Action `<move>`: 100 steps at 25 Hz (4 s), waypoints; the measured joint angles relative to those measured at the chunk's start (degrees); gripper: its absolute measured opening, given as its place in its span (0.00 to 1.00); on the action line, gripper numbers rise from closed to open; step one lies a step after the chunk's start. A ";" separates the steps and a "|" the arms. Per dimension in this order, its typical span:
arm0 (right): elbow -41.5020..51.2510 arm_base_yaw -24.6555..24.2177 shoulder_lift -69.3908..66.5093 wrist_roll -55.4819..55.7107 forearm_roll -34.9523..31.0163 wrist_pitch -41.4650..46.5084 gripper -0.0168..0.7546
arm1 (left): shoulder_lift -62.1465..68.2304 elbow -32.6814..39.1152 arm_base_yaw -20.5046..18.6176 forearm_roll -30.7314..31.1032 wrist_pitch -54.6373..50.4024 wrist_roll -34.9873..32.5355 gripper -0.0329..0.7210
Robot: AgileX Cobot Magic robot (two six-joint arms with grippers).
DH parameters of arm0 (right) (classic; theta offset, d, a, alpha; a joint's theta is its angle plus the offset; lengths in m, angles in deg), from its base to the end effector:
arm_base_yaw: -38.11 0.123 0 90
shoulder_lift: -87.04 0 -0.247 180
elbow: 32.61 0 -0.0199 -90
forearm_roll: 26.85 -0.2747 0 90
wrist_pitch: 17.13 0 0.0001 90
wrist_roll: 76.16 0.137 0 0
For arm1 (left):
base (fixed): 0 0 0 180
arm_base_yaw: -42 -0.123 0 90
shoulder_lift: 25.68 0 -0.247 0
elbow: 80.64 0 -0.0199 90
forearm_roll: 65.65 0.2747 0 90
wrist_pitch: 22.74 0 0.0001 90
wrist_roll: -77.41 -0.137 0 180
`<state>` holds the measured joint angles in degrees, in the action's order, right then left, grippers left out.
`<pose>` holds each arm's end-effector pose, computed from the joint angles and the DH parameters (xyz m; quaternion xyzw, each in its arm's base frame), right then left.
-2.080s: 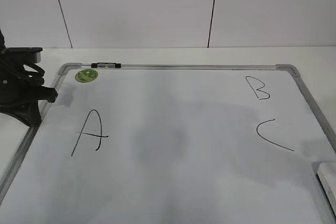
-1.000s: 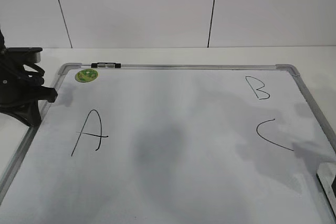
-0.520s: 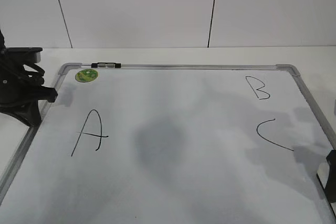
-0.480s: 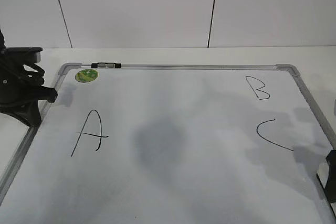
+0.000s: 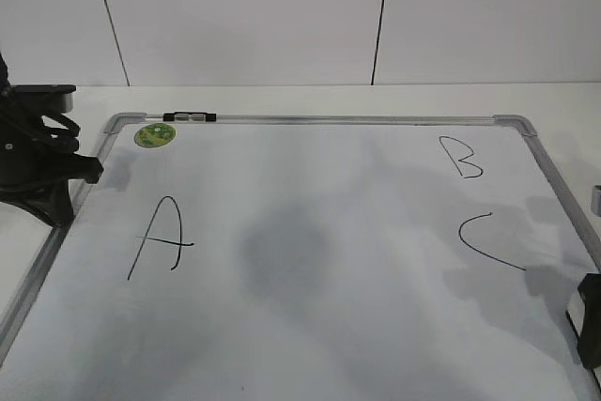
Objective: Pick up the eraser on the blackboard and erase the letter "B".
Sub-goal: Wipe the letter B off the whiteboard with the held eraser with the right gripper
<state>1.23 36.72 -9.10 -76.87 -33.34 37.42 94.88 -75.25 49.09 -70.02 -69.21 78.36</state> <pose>0.2395 0.0068 0.0713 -0.0405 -0.9974 -0.0455 0.0386 0.3740 -0.0541 0.0549 0.0291 0.9970 -0.0339 0.0638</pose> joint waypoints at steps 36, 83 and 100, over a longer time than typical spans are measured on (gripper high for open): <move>-31.48 0.08 -8.45 -0.24 -1.24 14.77 0.73 | 0.00 0.00 0.00 0.00 -0.07 0.00 0.07; -75.32 13.24 -47.42 0.71 3.00 16.98 0.72 | 0.00 -0.11 0.00 -0.12 -0.75 0.00 0.07; -75.32 14.37 -47.54 3.08 2.41 16.19 0.72 | 0.00 -0.11 0.00 -0.12 -0.65 0.00 0.07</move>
<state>-74.09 51.09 -56.63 -73.79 -30.92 53.61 94.88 -75.36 49.09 -70.14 -69.86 78.36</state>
